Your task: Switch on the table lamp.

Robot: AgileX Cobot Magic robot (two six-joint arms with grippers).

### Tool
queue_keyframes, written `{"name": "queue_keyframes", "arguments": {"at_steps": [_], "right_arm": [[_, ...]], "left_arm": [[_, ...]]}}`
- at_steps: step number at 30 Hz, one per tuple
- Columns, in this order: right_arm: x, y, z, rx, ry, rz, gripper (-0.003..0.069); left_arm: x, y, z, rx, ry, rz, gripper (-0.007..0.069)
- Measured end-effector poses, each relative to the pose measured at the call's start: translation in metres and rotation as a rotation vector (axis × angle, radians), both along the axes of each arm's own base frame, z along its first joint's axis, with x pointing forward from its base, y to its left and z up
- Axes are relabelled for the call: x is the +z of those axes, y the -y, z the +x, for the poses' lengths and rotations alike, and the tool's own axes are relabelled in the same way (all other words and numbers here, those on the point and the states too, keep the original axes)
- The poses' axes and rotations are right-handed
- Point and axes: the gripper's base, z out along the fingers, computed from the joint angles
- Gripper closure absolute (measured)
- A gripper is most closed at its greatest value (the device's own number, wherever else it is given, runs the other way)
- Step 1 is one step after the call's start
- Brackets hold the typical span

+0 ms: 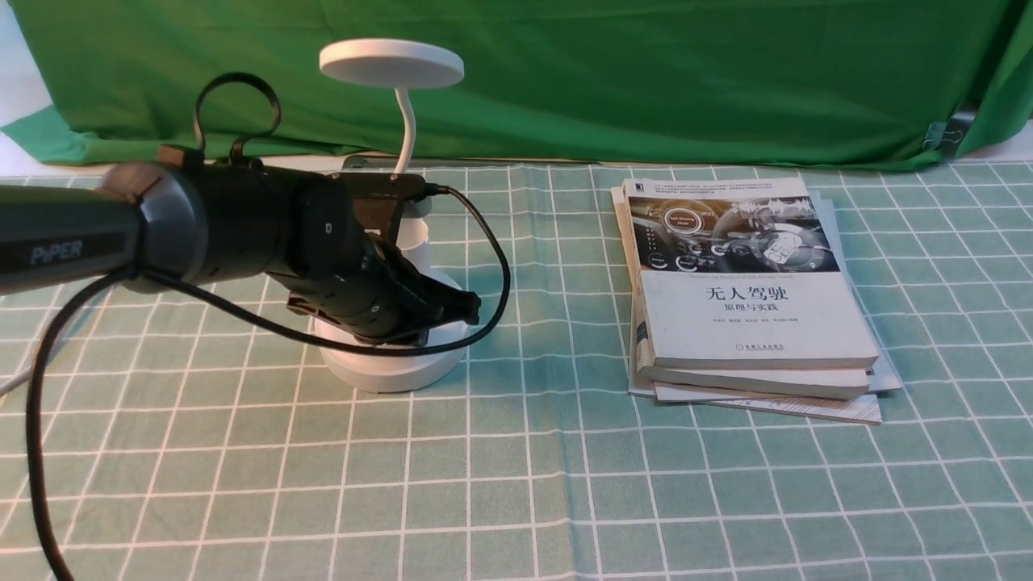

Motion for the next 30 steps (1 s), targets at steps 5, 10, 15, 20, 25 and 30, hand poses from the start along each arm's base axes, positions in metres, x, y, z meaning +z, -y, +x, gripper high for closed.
{"name": "queue_keyframes", "arguments": {"at_steps": [5, 10, 15, 20, 25, 30], "right_arm": [[0.000, 0.000, 0.000, 0.000, -0.001, 0.000, 0.0419], [0.000, 0.000, 0.000, 0.000, -0.001, 0.000, 0.0419], [0.000, 0.000, 0.000, 0.000, -0.001, 0.000, 0.0419], [0.000, 0.000, 0.000, 0.000, -0.002, 0.000, 0.0419], [0.000, 0.000, 0.000, 0.000, -0.002, 0.000, 0.0419], [0.000, 0.000, 0.000, 0.000, -0.002, 0.000, 0.0419]], "left_arm": [[-0.003, 0.001, 0.001, 0.005, -0.011, -0.003, 0.0622], [-0.002, 0.001, 0.002, 0.007, -0.009, -0.006, 0.0622], [0.005, 0.001, 0.001, 0.008, 0.011, -0.014, 0.0622], [0.036, -0.005, -0.014, -0.008, 0.011, -0.015, 0.0622], [0.067, -0.019, -0.050, -0.039, -0.074, 0.021, 0.0622], [0.088, -0.039, -0.102, -0.041, -0.091, -0.013, 0.0622]]}}
